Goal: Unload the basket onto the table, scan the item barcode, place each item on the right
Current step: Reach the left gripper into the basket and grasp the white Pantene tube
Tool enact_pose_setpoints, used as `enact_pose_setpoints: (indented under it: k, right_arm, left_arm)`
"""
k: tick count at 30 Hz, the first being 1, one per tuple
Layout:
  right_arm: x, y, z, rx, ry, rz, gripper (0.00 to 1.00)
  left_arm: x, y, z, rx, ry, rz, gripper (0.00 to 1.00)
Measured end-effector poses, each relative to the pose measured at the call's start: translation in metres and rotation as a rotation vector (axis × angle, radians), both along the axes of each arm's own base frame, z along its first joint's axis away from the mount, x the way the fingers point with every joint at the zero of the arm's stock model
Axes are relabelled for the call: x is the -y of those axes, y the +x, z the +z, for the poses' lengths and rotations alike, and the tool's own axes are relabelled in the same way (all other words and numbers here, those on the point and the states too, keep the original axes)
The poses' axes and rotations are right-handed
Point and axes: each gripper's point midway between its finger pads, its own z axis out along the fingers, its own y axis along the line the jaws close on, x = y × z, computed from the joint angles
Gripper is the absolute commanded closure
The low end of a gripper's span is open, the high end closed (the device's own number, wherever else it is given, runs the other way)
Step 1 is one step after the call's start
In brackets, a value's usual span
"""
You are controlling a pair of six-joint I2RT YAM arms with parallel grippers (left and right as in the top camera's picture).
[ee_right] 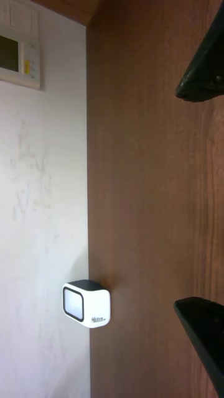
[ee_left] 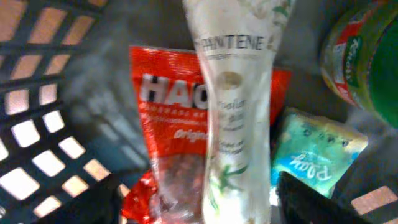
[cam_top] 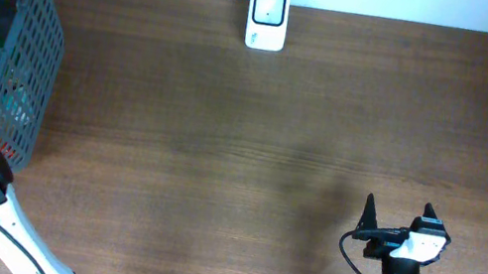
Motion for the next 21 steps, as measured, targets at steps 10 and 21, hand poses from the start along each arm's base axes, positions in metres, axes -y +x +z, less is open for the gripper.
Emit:
enact_pose_setpoints:
  k: [10, 21]
  right_arm:
    - [0.0, 0.0, 0.0, 0.0, 0.0, 0.0, 0.01]
    - [0.0, 0.0, 0.0, 0.0, 0.0, 0.0, 0.01]
  left_arm:
    - [0.005, 0.005, -0.048, -0.07, -0.059, -0.02, 0.89]
    - [0.006, 0.015, 0.018, 0.01, -0.065, -0.015, 1.0]
